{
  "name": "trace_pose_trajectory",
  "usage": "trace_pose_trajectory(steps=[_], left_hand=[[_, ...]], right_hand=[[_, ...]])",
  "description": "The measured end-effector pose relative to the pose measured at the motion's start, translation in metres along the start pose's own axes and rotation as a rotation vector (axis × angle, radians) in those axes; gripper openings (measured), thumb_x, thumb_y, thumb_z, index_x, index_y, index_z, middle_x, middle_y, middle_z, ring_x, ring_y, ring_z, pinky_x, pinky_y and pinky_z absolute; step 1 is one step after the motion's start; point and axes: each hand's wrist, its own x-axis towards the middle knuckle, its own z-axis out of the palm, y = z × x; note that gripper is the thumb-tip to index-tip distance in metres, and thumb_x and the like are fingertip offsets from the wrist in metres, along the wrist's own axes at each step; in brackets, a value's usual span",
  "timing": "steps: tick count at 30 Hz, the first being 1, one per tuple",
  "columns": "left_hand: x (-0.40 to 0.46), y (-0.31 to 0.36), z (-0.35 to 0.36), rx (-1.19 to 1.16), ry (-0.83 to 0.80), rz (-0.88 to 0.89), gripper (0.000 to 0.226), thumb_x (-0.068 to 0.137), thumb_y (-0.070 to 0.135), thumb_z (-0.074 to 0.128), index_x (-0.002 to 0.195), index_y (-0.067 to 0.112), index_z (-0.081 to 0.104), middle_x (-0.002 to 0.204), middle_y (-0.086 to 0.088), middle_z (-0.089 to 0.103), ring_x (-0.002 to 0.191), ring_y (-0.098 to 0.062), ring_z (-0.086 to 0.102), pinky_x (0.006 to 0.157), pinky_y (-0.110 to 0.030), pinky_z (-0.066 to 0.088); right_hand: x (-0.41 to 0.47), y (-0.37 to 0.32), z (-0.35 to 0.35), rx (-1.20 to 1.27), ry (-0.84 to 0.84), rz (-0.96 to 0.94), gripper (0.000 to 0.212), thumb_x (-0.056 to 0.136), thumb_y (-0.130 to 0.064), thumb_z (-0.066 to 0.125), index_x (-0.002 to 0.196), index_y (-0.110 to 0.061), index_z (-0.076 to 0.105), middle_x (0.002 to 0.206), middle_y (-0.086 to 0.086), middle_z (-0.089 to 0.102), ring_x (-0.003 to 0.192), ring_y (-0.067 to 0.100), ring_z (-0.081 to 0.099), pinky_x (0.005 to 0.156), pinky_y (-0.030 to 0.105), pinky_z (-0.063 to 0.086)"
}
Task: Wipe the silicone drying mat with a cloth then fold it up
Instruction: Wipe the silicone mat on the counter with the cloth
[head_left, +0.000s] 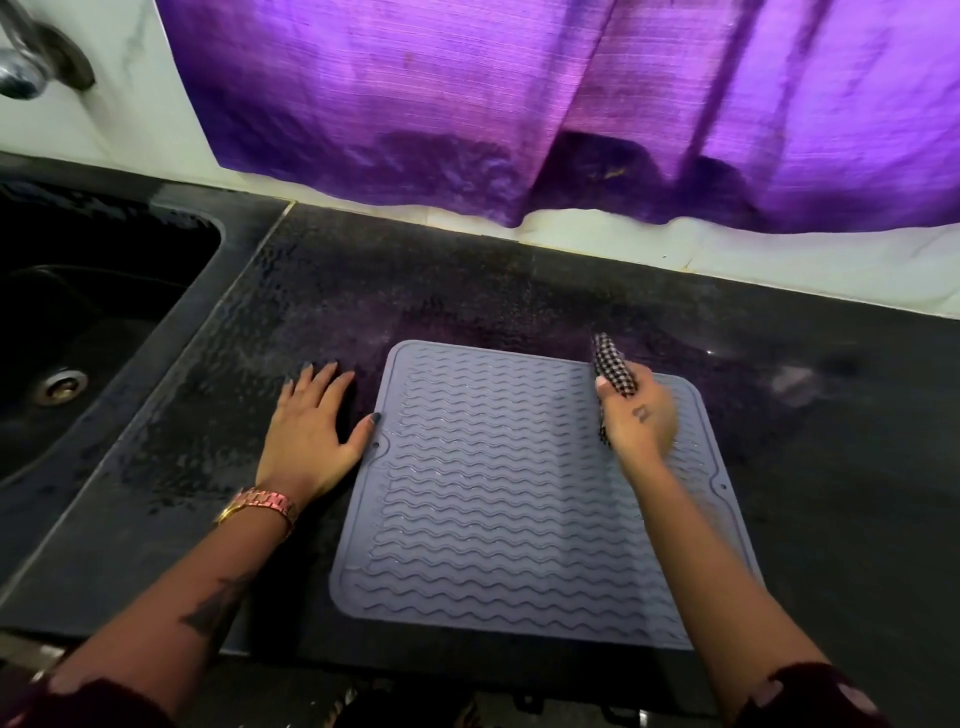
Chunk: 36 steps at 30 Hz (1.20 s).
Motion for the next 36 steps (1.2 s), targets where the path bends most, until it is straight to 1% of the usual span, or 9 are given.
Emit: trace_pose_trajectory(steps=[6,9,13,15,18,24,29,31,36], left_hand=[[0.001,-0.003,0.002,0.006,-0.015,0.017,0.085,0.078,0.067,0.016,0.141,0.015,0.041,0.152,-0.008,0.032,0.144,-0.028,0.018,0.119,-0.040,0.007],[0.002,-0.003,0.002,0.002,-0.032,0.016,0.085,0.078,0.066,0.015,0.142,0.016,0.039,0.153,-0.007,0.030,0.144,-0.026,0.016,0.119,-0.039,0.005],[0.001,-0.003,0.000,-0.009,-0.039,0.011,0.076,0.083,0.061,0.024,0.142,0.016,0.038,0.154,-0.007,0.028,0.145,-0.025,0.014,0.120,-0.039,0.003],[0.001,-0.002,0.000,-0.018,-0.039,0.010,0.074,0.084,0.059,0.027,0.142,0.015,0.038,0.153,-0.007,0.029,0.145,-0.025,0.014,0.120,-0.038,0.003],[0.002,-0.003,0.000,-0.016,-0.050,0.016,0.073,0.084,0.058,0.027,0.142,0.015,0.038,0.154,-0.007,0.028,0.145,-0.025,0.013,0.120,-0.038,0.002],[0.002,-0.004,0.002,-0.020,-0.059,0.019,0.073,0.085,0.058,0.025,0.143,0.016,0.037,0.155,-0.007,0.026,0.145,-0.025,0.011,0.120,-0.038,0.000],[0.002,-0.003,0.002,-0.021,-0.047,0.024,0.071,0.085,0.057,0.026,0.142,0.016,0.039,0.154,-0.007,0.027,0.145,-0.025,0.013,0.120,-0.038,0.002],[0.002,-0.003,0.002,-0.029,-0.043,0.024,0.071,0.085,0.056,0.027,0.142,0.015,0.039,0.154,-0.008,0.028,0.145,-0.025,0.014,0.120,-0.039,0.002],[0.003,-0.004,0.003,-0.012,-0.048,0.022,0.072,0.085,0.057,0.026,0.142,0.016,0.038,0.154,-0.007,0.027,0.145,-0.025,0.013,0.120,-0.038,0.001]], right_hand=[[-0.036,-0.025,0.035,-0.459,-0.027,-0.158,0.051,0.090,-0.032,0.055,0.137,-0.022,0.038,0.126,0.016,0.042,0.107,0.030,0.047,0.081,0.031,0.043],[-0.047,-0.041,0.053,-0.383,-0.151,-0.218,0.052,0.090,-0.035,0.056,0.137,-0.023,0.040,0.127,0.014,0.041,0.108,0.031,0.049,0.086,0.032,0.043],[-0.037,-0.060,0.056,0.107,-0.391,-0.168,0.045,0.086,-0.030,0.064,0.129,-0.021,0.054,0.124,0.006,0.059,0.111,0.026,0.056,0.097,0.038,0.045],[-0.030,-0.061,0.051,0.109,-0.253,-0.140,0.041,0.088,-0.029,0.062,0.127,-0.020,0.056,0.120,0.006,0.062,0.109,0.025,0.057,0.094,0.036,0.046],[-0.040,-0.053,0.054,-0.210,-0.070,-0.129,0.047,0.091,-0.034,0.055,0.135,-0.021,0.045,0.126,0.011,0.050,0.109,0.029,0.052,0.083,0.029,0.041],[-0.072,-0.072,0.083,-0.468,-0.126,-0.280,0.054,0.091,-0.031,0.053,0.140,-0.024,0.034,0.129,0.014,0.039,0.113,0.028,0.043,0.090,0.034,0.042],[-0.060,-0.086,0.079,-0.018,-0.411,-0.276,0.048,0.086,-0.031,0.063,0.132,-0.025,0.051,0.126,0.004,0.056,0.110,0.024,0.055,0.094,0.032,0.045],[-0.048,-0.084,0.068,0.051,-0.322,-0.256,0.045,0.086,-0.029,0.064,0.129,-0.024,0.054,0.121,0.005,0.059,0.109,0.024,0.056,0.092,0.029,0.044],[-0.064,-0.071,0.068,-0.343,-0.143,-0.221,0.052,0.092,-0.033,0.051,0.141,-0.022,0.036,0.132,0.013,0.041,0.113,0.031,0.048,0.090,0.033,0.042]])
